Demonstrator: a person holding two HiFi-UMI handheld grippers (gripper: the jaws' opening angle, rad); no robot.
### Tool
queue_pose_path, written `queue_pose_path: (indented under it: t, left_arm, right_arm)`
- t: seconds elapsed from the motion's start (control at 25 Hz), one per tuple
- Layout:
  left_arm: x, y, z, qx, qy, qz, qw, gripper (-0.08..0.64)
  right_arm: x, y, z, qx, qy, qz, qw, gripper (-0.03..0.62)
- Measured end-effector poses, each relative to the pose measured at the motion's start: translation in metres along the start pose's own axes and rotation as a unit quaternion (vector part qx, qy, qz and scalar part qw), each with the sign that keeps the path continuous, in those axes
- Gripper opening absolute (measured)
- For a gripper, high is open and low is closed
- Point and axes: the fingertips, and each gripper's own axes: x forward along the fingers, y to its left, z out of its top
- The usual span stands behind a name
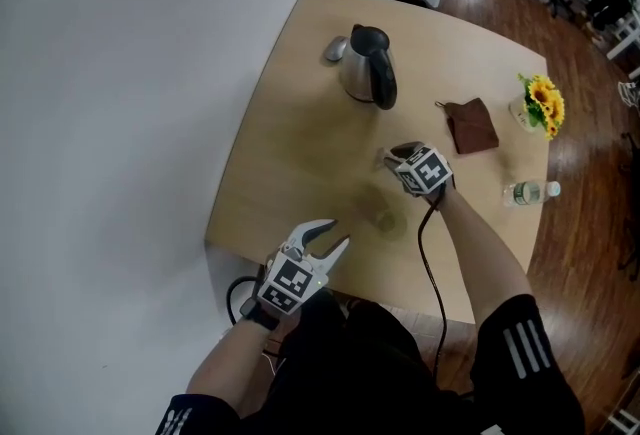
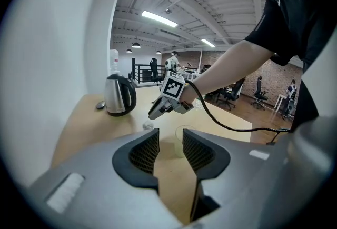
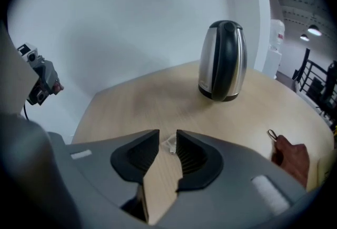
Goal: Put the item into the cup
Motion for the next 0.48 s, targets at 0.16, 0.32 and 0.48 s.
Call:
queue_pose_path:
  t: [0.16, 0.32, 0.48]
  left_arm:
    - [0.001, 0.004, -0.002, 0.000, 0.005, 0.003, 1.0000, 0.133]
    - [0.002, 0.001, -0.004, 0.002, 0.010, -0.001, 0.9999, 0.133]
    - [0.001, 0.003, -0.009, 0.001, 0.018, 0.001, 0.9998, 0.133]
  right_arm:
    - [0.014, -0.008, -0.006, -0.014, 0.018, -0.009, 1.000, 0.115]
    - [0.024, -0.012, -0.008, -0.016, 0.016, -0.002, 1.000, 0.115]
    - [0.030, -0.014, -0.009, -0.018, 0.023, -0.004, 1.000, 0.099]
